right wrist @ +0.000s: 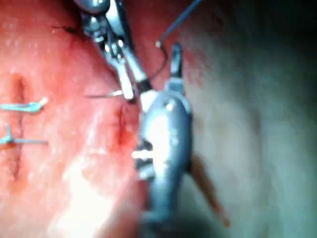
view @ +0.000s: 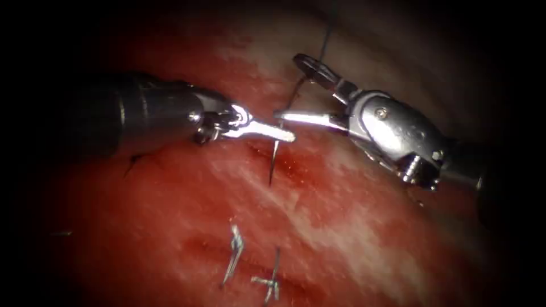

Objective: Wound Closure

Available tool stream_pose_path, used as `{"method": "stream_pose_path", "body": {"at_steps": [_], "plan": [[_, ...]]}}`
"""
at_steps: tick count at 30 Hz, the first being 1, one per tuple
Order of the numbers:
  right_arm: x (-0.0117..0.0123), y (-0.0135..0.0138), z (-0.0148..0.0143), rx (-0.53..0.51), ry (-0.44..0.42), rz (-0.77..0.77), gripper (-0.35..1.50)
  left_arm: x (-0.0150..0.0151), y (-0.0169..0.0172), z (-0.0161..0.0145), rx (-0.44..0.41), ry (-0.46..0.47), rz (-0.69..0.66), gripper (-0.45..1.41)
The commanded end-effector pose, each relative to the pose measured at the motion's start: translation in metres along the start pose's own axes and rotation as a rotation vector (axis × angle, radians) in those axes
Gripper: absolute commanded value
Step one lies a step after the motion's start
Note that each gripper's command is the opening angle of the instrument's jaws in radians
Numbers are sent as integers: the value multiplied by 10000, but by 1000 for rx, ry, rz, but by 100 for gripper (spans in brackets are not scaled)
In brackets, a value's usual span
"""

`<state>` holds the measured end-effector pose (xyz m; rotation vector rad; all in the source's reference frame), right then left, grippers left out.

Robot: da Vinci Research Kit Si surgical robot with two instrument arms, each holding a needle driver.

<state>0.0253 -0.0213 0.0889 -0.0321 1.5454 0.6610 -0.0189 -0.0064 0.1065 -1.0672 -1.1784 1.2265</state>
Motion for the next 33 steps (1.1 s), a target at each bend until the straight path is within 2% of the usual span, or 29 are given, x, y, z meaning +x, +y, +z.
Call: {"method": "stream_pose_path", "body": {"at_steps": [1, 9, 17, 19, 28, 30, 32, 33], "plan": [[-5, -1, 8, 7, -10, 16, 69, 3, -2, 6, -2, -5, 20, -45], [-12, 5, 10, 14, -47, 133, 51, 0, 2, 8, -17, -13, 46, -45], [-10, 5, 8, 18, -60, 147, 36, -1, 1, 6, -19, -16, 60, -45], [-9, 5, 8, 16, -54, 147, 22, -2, 1, 6, -19, -17, 61, -45], [-3, 5, 9, 7, -33, 152, 11, -3, 1, 7, -21, -18, 62, -45], [-4, 5, 10, 6, -33, 151, 4, -4, 1, 6, -21, -19, 62, -45], [-7, 5, 11, 2, -34, 149, -13, -4, 2, 6, -23, -17, 62, -45], [-8, 5, 11, 1, -31, 148, -31, -5, 3, 7, -25, -15, 62, -45]]}}
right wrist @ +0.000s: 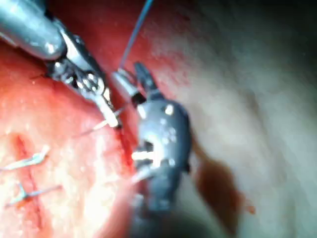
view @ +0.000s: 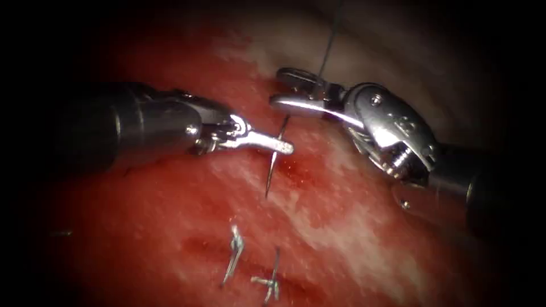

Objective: Wound Closure

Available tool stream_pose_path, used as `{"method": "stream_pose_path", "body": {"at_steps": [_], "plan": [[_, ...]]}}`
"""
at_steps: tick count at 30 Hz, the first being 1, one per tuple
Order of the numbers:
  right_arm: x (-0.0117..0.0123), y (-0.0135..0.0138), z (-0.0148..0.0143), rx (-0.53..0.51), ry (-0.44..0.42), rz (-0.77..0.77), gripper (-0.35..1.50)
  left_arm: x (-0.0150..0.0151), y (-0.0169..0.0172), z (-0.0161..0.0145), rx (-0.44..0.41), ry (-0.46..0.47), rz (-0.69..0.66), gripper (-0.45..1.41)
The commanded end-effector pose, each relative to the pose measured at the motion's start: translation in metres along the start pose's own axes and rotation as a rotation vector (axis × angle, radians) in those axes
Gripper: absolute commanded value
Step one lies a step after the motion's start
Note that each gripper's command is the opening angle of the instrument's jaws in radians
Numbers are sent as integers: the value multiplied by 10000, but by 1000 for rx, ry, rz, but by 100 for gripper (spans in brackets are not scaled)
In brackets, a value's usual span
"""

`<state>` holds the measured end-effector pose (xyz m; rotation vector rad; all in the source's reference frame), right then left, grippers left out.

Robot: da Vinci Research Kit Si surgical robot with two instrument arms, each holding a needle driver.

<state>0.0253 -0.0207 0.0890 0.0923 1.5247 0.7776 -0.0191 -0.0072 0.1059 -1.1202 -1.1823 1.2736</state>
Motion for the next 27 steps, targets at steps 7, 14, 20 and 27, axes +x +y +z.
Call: {"method": "stream_pose_path", "body": {"at_steps": [7, 14, 20, 27], "plan": [[-14, 2, 5, 5, -32, -6, -35, 2, 4, 7, -4, 11, 47, -45], [-9, 6, -5, -7, -19, -103, -35, 16, 5, 6, 38, 54, 520, 130], [-6, 9, -17, -50, -44, -214, -35, 17, 0, -12, 62, 45, 725, 138], [-2, 17, -26, -106, -57, -305, -35, 21, -19, -35, 171, 48, 950, 113]]}}
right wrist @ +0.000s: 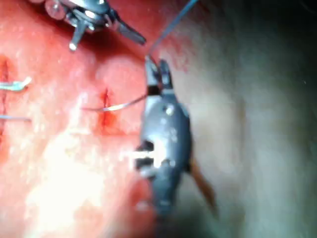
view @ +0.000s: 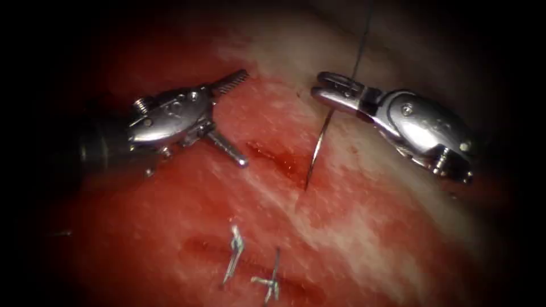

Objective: Wound Closure

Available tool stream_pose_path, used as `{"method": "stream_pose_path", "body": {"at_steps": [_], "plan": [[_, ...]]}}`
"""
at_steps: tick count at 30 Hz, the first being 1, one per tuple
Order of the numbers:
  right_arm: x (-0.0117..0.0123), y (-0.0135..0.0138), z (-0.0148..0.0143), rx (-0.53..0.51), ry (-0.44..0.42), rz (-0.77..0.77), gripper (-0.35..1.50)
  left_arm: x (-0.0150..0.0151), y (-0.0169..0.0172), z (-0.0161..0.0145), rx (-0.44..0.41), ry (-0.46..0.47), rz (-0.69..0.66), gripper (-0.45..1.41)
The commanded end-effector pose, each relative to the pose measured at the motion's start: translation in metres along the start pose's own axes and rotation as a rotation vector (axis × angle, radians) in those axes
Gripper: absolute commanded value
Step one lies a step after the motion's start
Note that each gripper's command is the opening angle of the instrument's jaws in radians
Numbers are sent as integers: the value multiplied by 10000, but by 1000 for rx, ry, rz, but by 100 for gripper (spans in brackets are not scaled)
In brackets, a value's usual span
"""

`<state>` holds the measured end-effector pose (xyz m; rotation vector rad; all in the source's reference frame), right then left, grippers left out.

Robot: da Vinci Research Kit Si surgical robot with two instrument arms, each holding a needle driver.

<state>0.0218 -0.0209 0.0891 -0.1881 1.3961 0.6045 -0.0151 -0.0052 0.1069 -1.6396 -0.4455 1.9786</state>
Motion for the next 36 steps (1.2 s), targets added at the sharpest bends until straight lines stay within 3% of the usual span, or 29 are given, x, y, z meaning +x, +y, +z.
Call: {"method": "stream_pose_path", "body": {"at_steps": [1, 3, 4, 6, 12, 19, 28, 36], "plan": [[-6, 2, 8, -9, 14, -36, -35, -8, -10, 2, -38, -21, 9, 91], [-7, 2, 10, -12, 16, -66, -35, -13, -12, -2, -71, -55, 31, 41], [-8, 4, 13, -13, 27, -95, -35, -20, -9, -5, -103, -104, 49, -20], [-9, 5, 15, -19, 38, -112, -35, -25, -4, -4, -122, -143, 72, -43], [-12, 6, 18, -35, 64, -200, -35, -35, 7, 7, -139, -199, 202, -45], [-19, 3, 22, -47, 74, -283, -35, -41, 15, 25, -145, -303, 208, -45], [-36, 0, 32, -58, 77, -314, -35, -80, 42, 43, -175, -504, 236, -42], [-36, -5, 33, -55, 82, -328, -35, -105, 41, 46, -196, -559, 226, -30]]}}
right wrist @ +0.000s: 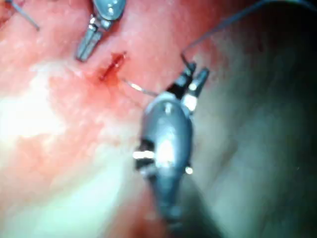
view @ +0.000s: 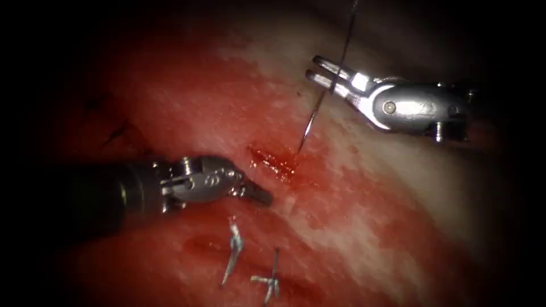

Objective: Wound Closure

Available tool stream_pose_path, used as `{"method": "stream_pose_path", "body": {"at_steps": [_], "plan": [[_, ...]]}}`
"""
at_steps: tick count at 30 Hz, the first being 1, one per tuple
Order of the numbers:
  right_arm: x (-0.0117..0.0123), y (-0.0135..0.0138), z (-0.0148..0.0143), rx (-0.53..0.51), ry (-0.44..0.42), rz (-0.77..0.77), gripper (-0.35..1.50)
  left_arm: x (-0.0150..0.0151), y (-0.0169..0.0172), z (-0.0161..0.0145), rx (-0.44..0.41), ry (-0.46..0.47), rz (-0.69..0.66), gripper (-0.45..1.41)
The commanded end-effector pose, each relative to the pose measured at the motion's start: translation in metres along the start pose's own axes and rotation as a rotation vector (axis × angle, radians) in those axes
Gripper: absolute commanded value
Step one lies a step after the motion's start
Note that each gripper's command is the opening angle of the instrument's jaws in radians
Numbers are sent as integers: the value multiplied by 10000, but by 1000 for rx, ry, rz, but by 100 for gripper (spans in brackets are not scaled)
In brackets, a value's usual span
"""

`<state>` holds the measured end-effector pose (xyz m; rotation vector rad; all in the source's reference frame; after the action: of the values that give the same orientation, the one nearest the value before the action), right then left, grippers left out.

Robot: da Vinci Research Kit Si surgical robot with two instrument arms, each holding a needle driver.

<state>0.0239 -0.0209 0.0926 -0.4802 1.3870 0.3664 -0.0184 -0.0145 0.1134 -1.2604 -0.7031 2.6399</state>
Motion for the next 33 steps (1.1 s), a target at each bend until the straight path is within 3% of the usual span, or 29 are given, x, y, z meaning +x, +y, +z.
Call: {"method": "stream_pose_path", "body": {"at_steps": [1, 20, 33], "plan": [[-3, -4, 7, 1, 3, 0, -35, -1, -6, 6, 6, -1, -2, -30], [-8, -11, 21, -4, 20, -66, -35, -30, -2, 7, 3, -31, -40, -16], [-29, -21, 25, -15, 25, -131, -35, -20, 20, 6, 3, -31, -38, -13]]}}
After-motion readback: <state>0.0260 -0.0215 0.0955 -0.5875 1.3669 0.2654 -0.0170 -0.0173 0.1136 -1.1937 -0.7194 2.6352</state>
